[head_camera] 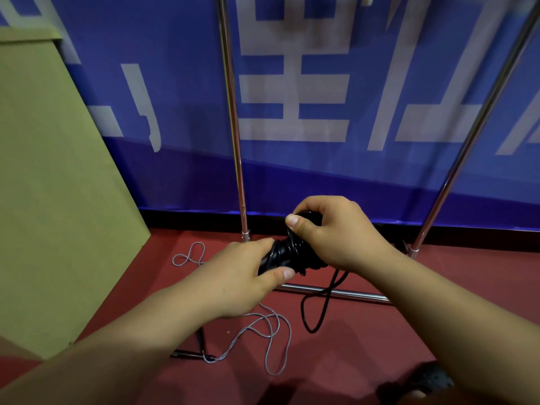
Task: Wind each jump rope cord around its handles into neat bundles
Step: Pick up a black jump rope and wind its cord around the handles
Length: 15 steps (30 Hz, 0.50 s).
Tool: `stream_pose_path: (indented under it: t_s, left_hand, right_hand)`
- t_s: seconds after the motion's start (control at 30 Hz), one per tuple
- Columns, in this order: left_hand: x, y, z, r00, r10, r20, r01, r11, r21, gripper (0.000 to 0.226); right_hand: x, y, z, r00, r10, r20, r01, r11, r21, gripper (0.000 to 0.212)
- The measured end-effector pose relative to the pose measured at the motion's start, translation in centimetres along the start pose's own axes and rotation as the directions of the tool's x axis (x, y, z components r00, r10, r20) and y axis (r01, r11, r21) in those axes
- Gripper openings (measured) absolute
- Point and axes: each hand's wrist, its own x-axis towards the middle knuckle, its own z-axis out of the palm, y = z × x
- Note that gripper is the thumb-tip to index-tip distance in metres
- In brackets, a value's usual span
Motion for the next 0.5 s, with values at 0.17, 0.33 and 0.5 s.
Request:
stream_pose_path:
  t_s: [0.17, 0.33, 0.5]
  left_hand:
    - [-0.1, -0.2, 0.0, 0.996, 0.004, 0.091, -0.013, 0.995, 0.095, 0.030]
    - [-0.3, -0.4, -0.3, 0.968, 0.070, 0.242, -0.062, 0.997, -0.041, 0.029]
    - [-0.7, 0.1, -0.4, 0.929, 0.152, 0.338, -0.085, 0.975, -0.206, 0.029]
  right_hand:
    - [-0.2, 0.4, -0.1, 0.993, -0.043, 0.107, 0.058, 0.988, -0.145, 0.017]
    - [0.5, 0.7, -0.9, 0.992, 0.013, 0.128, 0.009, 0.986, -0.169, 0.038]
    - [1.2, 1.2, -1.9, 0.962, 0.029, 0.271, -0.022, 0.999, -0.028, 0.037]
